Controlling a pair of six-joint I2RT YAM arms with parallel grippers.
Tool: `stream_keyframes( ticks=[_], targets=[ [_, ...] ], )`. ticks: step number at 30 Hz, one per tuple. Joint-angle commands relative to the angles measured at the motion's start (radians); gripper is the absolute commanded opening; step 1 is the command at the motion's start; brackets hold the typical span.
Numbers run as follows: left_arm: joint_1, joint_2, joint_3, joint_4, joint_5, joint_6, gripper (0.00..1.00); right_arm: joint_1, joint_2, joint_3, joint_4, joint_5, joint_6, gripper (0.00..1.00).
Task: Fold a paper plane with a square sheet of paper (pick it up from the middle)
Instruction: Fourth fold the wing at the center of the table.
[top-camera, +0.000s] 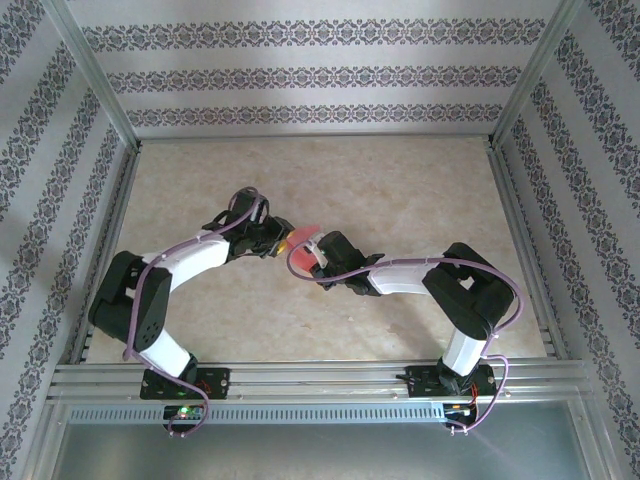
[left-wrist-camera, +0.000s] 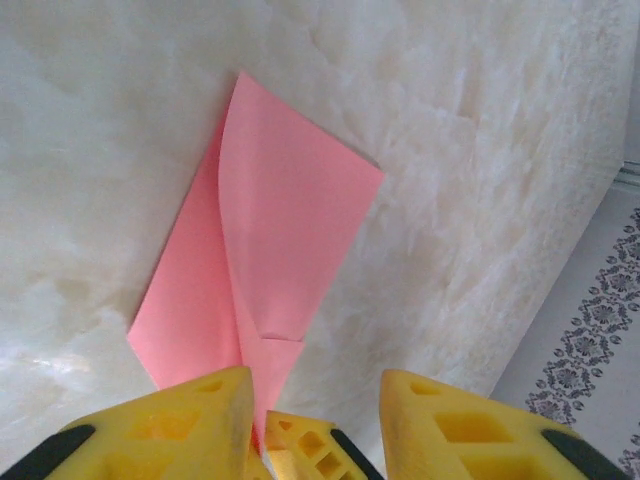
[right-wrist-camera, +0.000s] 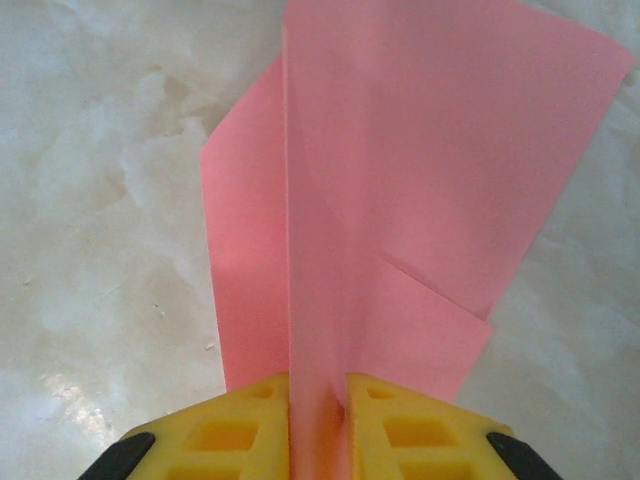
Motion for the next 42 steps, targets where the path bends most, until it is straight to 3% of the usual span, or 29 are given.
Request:
stream_keyframes(
  ticks=[1,8,14,34,42],
  targets=[
    [0.005,-0.052,-0.048,-0.075,-0.04,0.059,0.41,-0.022,0.021,-0.02,0.04,-0.074,0.026,0.2],
    [-0.017,-0.064,-0.188,0.109,0.033,0.036,0.4,-0.067,0.035,-0.038,0.072,-0.194,0.096,0.21],
    [-0.051,0.02,-0.2,0.242,0.072,0.018,0.22,-0.085,0.048,-0.045,0.079,-0.231,0.117,0.22],
    [-0.054,0.156,-0.113,0.235,0.06,0.074,0.07,-0.098,0.045,-0.048,0.079,-0.233,0.094,0.22],
    [-0.054,0.203,-0.09,0.225,0.056,0.081,0.06,-0.098,0.032,-0.044,0.063,-0.233,0.063,0.23]
  ],
)
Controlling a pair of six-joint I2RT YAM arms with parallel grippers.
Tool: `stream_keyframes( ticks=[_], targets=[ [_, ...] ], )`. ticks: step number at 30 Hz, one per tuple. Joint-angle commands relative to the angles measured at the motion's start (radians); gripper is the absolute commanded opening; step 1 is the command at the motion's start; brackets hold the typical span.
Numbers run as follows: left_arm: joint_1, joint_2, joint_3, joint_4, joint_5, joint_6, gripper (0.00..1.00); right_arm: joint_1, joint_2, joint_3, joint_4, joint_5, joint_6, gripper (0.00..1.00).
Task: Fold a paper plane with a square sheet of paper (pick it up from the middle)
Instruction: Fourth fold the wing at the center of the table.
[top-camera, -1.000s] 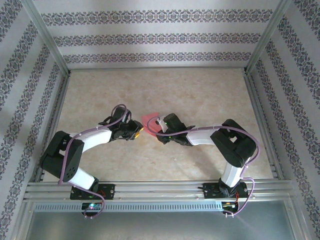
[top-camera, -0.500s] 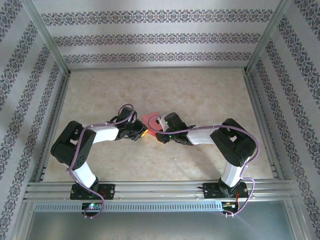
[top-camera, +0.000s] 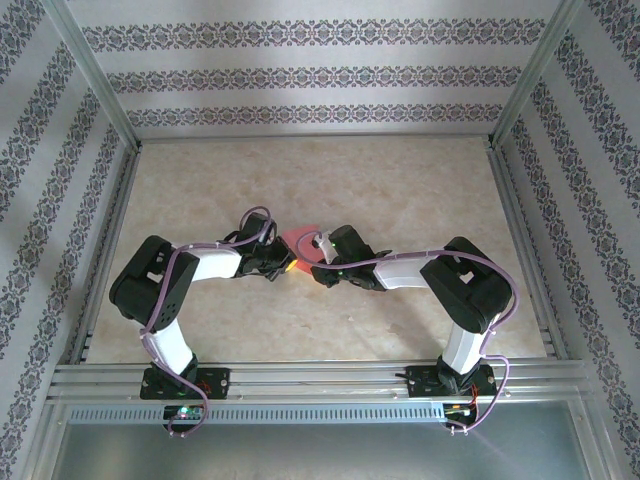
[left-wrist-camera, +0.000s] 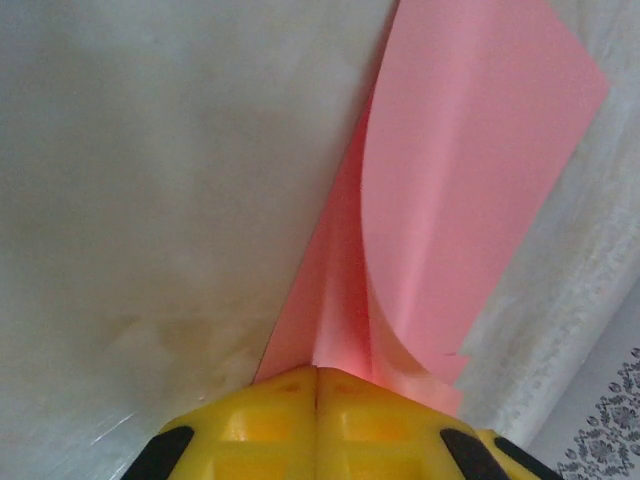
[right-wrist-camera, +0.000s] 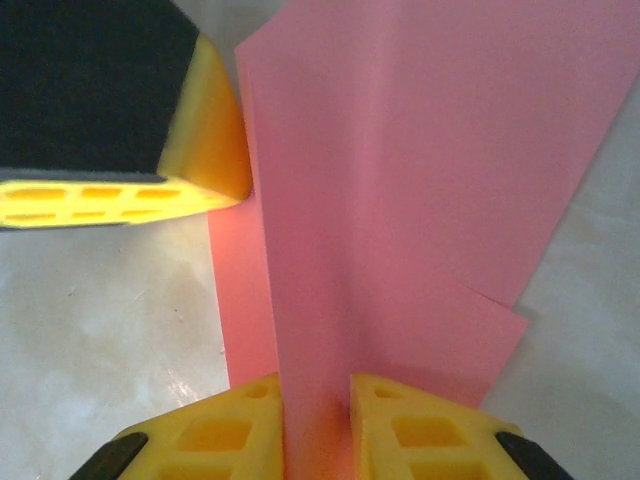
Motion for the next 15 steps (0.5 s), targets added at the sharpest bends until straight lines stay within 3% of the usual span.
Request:
stream_keyframes(
  ticks=[1,10,15],
  targets=[
    [-0.008,0.031,0.037,-0.011,-0.012,0.029,0.06,-0.006,0.0,-0.01,-0.022,-0.011,-0.023,0.24],
    [-0.01,0.036,0.05,-0.098,-0.026,0.041,0.17,0.038,-0.047,0.066,-0.201,0.144,0.022,0.36],
    [-0.013,0.031,0.052,-0.106,-0.027,0.051,0.23,0.079,-0.025,0.134,-0.306,0.242,0.056,0.37]
  ],
)
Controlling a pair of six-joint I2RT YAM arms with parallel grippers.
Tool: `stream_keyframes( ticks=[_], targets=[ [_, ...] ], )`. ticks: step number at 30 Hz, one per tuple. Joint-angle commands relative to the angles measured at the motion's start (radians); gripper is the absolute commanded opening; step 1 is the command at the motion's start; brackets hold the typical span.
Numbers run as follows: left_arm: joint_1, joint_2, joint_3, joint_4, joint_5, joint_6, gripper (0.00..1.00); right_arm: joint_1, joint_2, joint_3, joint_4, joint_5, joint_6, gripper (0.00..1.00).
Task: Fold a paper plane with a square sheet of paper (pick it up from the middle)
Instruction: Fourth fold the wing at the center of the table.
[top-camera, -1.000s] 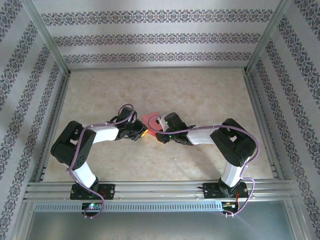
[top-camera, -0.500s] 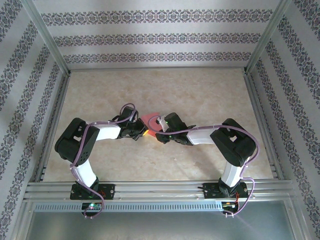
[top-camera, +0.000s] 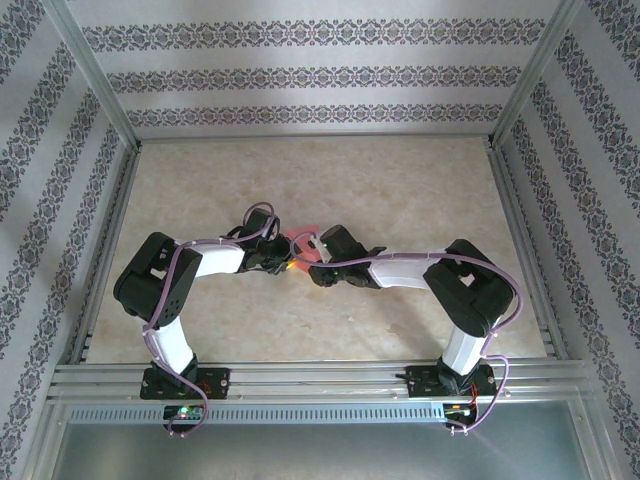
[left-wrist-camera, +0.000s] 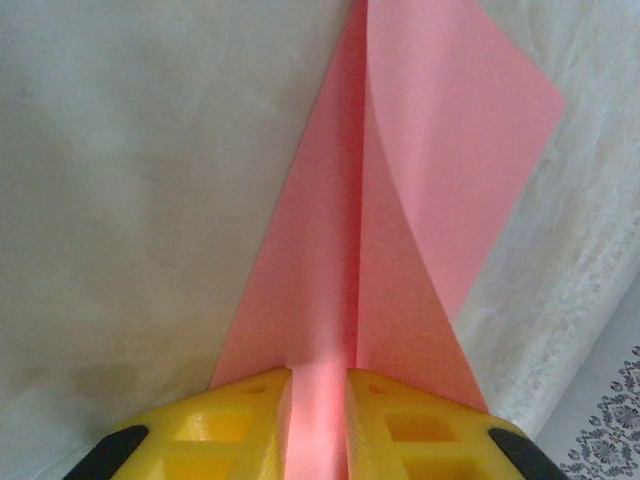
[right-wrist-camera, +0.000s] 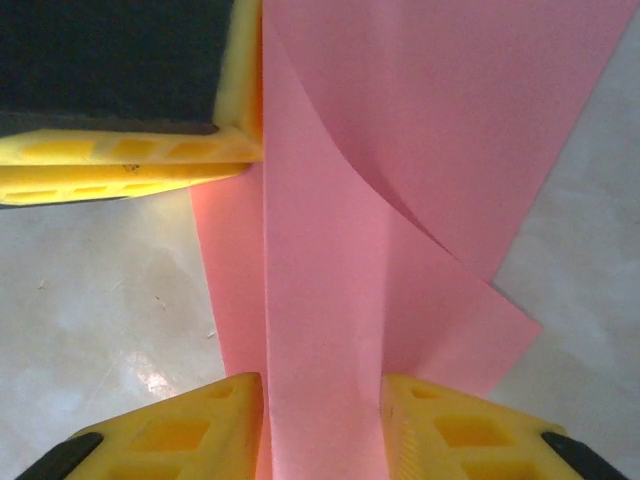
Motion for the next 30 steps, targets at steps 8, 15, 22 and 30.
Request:
stream_keyframes(
  ticks=[8,15,22,30],
  targets=[
    [-0.011,0.002,0.002,-0.076,-0.021,0.031,0.24,0.058,0.032,0.109,-0.182,0.175,0.075,0.35],
    [-0.011,0.003,-0.005,-0.056,-0.008,0.031,0.26,0.07,0.074,0.156,-0.238,0.219,0.136,0.33],
    [-0.011,0.003,-0.007,-0.054,-0.009,0.031,0.26,0.07,0.077,0.163,-0.232,0.204,0.149,0.27],
    [-0.011,-0.004,-0.008,-0.058,-0.01,0.032,0.26,0.05,0.064,0.149,-0.194,0.135,0.146,0.19]
  ],
)
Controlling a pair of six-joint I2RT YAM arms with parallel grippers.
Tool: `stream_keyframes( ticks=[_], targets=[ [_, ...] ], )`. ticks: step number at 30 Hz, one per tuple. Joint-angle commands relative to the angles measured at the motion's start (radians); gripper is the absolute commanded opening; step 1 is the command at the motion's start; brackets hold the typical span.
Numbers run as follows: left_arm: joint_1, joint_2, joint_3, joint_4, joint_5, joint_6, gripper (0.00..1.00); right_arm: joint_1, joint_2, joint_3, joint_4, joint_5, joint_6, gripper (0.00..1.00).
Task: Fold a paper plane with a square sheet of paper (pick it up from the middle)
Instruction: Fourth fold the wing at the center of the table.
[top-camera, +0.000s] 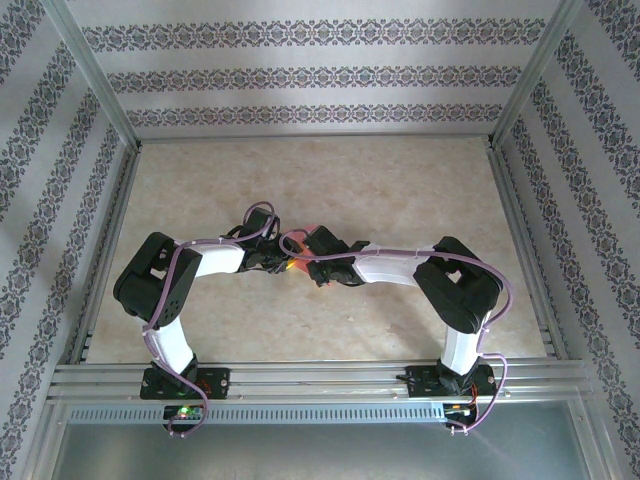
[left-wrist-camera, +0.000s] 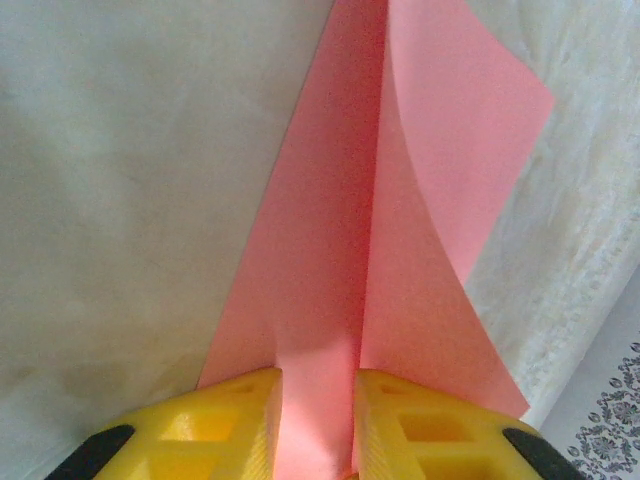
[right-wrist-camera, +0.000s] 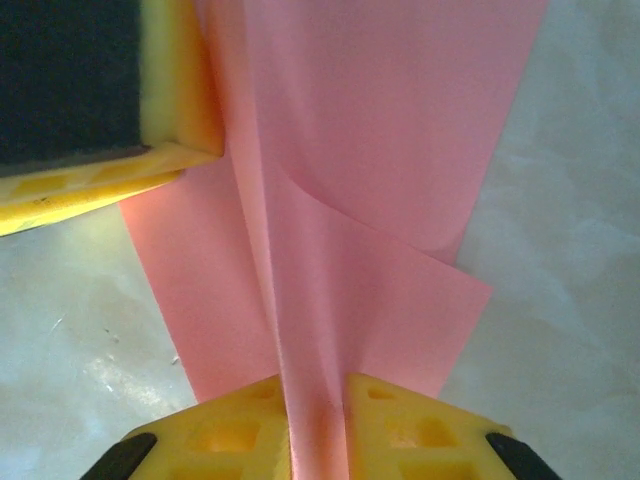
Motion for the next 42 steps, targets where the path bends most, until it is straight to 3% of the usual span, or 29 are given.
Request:
stream_keyframes(
  ticks=[1,9,18,25,42],
  targets=[
    [-0.01,-0.004,-0.009,-0.059,-0.016,0.028,0.26,-0.012,-0.003,0.007,0.013,-0.031,0.013,0.19],
    [-0.009,-0.038,-0.006,-0.058,-0.014,0.037,0.26,-0.048,-0.019,-0.044,0.09,-0.119,-0.012,0.15],
    [0.003,-0.202,-0.06,-0.098,-0.089,0.066,0.25,-0.133,-0.048,-0.167,0.272,-0.338,-0.033,0.14],
    [-0.006,-0.196,-0.096,0.034,-0.017,0.03,0.21,-0.173,-0.038,-0.238,0.388,-0.491,-0.026,0.17],
    [-0.013,-0.046,-0.034,0.019,0.018,0.042,0.11,-0.191,-0.085,-0.282,0.387,-0.478,-0.235,0.16]
  ],
)
